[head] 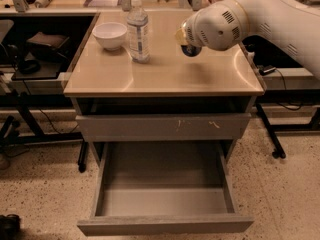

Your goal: Pick pepsi can from middle drawer and place on counter

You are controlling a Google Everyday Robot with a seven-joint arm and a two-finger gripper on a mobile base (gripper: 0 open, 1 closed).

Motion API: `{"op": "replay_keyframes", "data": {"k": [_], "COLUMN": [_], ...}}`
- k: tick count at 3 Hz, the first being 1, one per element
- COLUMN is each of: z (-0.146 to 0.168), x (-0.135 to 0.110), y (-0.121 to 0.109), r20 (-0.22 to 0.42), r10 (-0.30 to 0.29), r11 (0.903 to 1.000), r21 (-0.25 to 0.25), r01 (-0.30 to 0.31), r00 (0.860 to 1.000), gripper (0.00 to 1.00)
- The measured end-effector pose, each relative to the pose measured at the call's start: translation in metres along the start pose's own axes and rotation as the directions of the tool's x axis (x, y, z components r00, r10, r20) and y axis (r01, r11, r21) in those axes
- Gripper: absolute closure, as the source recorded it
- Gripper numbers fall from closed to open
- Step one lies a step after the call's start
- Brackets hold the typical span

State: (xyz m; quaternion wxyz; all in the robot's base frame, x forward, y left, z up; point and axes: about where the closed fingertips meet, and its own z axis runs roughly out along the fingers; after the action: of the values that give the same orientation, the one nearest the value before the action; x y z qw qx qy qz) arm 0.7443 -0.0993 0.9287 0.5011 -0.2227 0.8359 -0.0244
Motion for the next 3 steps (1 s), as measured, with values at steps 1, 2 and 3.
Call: {"op": "replay_keyframes", "data": {"k": [1,2,3], "z": [0.0003,0.0003,0.0069], "x": [0.0271,0.0271,0.0331], "y": [-0.0364,-0.0364,-0.038], "r20": [-0.112,-0.112,-0.183], "r10": [0.031,0.031,0.02], "r11": [0.9979,0.9979,0.9987], "r21": [0.06,0.06,0.049], "r01": [-0.024,-0.024,-0.012], "r00": [0.993,0.993,0.983], "gripper": [1.0,1.0,1.0]}}
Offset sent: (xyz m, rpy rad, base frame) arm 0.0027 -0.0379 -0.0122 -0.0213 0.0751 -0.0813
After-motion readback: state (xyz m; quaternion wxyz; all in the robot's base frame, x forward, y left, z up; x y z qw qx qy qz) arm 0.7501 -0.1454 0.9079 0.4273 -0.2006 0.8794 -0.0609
